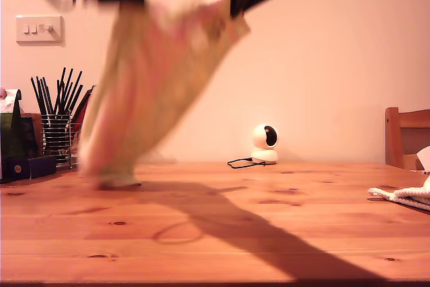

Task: Fold the tea towel in front of you. After folding it, place it to the right side.

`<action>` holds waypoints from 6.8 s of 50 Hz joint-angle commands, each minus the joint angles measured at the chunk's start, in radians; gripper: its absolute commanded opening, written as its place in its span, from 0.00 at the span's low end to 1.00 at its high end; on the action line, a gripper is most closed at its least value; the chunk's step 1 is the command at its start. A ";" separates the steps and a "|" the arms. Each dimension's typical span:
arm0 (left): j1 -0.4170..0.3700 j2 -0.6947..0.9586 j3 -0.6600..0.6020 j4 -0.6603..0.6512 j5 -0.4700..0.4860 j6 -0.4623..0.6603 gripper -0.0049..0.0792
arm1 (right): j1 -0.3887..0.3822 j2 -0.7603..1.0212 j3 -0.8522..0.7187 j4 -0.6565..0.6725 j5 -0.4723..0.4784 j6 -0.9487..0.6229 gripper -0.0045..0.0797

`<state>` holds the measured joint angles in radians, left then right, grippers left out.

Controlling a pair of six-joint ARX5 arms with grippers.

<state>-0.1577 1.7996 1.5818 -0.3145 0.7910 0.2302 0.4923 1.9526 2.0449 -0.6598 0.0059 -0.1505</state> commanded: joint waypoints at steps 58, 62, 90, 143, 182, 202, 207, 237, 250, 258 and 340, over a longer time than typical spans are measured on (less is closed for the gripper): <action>-0.093 -0.330 -0.031 -0.462 0.279 -0.128 0.03 | 0.064 -0.326 0.030 -0.665 0.056 0.024 0.04; -0.101 -0.341 -0.031 -0.468 0.279 -0.128 0.03 | 0.078 -0.327 0.034 -0.694 0.056 0.025 0.04; -0.100 -0.165 -0.031 -0.029 0.013 -0.050 0.03 | -0.060 -0.129 0.035 -0.302 0.161 0.058 0.04; -0.120 0.166 0.082 -0.294 0.105 0.042 0.03 | -0.092 -0.030 0.089 -0.516 0.070 0.105 0.04; -0.292 0.237 -0.098 -0.657 0.143 0.211 0.03 | -0.087 0.110 -0.160 -0.695 -0.115 0.049 0.04; -0.356 0.237 -0.153 -0.695 0.142 0.212 0.53 | -0.076 0.089 -0.258 -0.704 -0.209 0.011 0.38; -0.354 0.237 -0.153 -0.738 0.144 0.212 0.55 | -0.076 0.055 -0.258 -0.705 -0.209 -0.003 0.45; -0.287 0.235 -0.153 -0.713 0.034 0.167 0.12 | -0.084 -0.004 -0.254 -0.413 -0.259 -0.029 0.33; -0.205 0.235 -0.153 -0.476 -0.142 0.033 0.04 | -0.086 0.052 -0.254 -0.221 -0.259 -0.024 0.04; -0.167 0.235 -0.153 -0.383 -0.269 -0.065 0.04 | -0.086 0.119 -0.254 -0.110 -0.271 0.000 0.04; -0.172 0.216 -0.134 -0.388 -0.272 -0.101 0.04 | -0.088 0.422 -0.221 0.115 -0.330 0.120 0.04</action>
<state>-0.3267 2.0399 1.4384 -0.7040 0.5156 0.1337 0.4068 2.3543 1.8275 -0.5259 -0.3527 -0.0139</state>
